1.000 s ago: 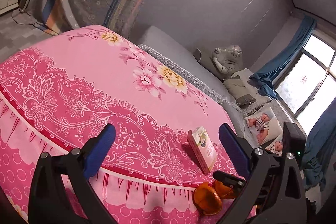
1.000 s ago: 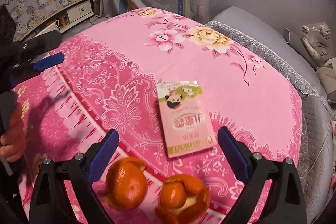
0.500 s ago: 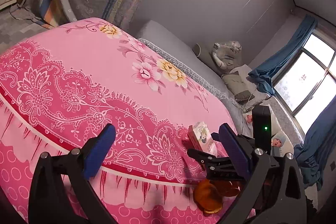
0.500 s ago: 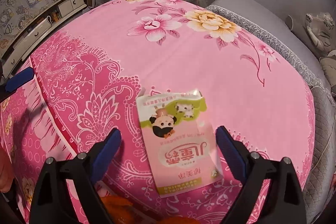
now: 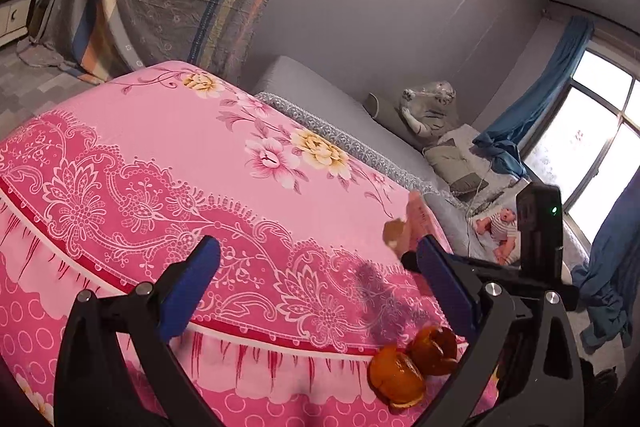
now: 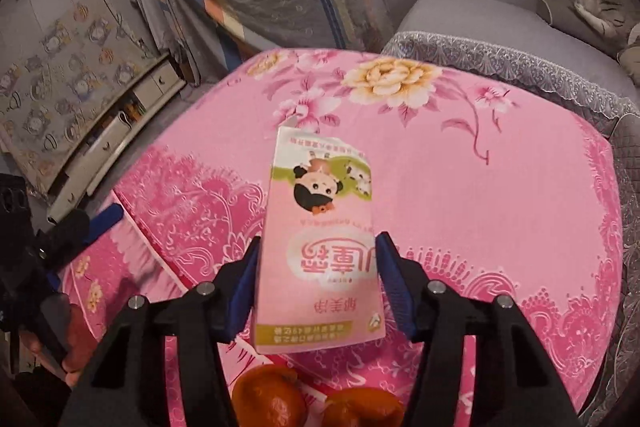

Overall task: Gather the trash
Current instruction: 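Grasp the pink milk carton with the right tool and lift it, then grasp the orange peels with left tool while right tool holds the pink carton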

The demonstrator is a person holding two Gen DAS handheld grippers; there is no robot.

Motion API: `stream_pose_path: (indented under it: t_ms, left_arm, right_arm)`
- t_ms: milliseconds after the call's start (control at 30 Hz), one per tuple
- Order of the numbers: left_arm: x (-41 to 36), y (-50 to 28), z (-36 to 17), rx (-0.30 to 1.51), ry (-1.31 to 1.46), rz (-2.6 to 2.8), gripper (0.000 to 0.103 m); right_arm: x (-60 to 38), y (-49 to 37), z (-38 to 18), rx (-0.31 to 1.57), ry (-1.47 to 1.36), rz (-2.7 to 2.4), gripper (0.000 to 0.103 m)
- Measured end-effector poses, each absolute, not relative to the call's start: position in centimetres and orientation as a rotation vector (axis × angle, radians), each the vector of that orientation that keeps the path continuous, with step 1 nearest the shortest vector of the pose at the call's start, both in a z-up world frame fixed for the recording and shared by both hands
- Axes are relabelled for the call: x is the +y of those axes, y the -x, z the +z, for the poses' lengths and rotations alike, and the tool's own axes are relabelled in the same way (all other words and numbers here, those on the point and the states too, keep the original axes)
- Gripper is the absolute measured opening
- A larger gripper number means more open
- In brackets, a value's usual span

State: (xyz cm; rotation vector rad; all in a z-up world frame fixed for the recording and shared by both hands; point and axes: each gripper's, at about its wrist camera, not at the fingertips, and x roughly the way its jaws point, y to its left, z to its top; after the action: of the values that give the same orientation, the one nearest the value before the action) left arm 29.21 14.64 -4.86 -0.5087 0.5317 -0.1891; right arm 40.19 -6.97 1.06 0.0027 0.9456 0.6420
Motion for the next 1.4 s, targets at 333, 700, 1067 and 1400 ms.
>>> stream_pose_path:
  t_ms: [333,700,1067,1400]
  left_arm:
    - [3.1,-25.4,-6.1,0.736,0.130,-0.420,0.094]
    - [-0.7,-28.6,-10.6,0.942,0.114,-0.419,0.094]
    - [-4.7,-32.1,-10.6,0.952,0.060,-0.351,0.094]
    - [-6.6,-33.7,-11.9,0.961,0.022,-0.300,0.086]
  right_arm:
    - [-17.5,-30.5,4.8,0.786,-0.194,0.686,0.054]
    - [-24.7,-22.7,6.3,0.668,-0.311,0.701,0.054]
    - [-28.2,-20.6,6.5,0.600,-0.383,0.689,0.054]
    - [-30.9,-19.6,5.9,0.579,-0.396,0.652,0.054]
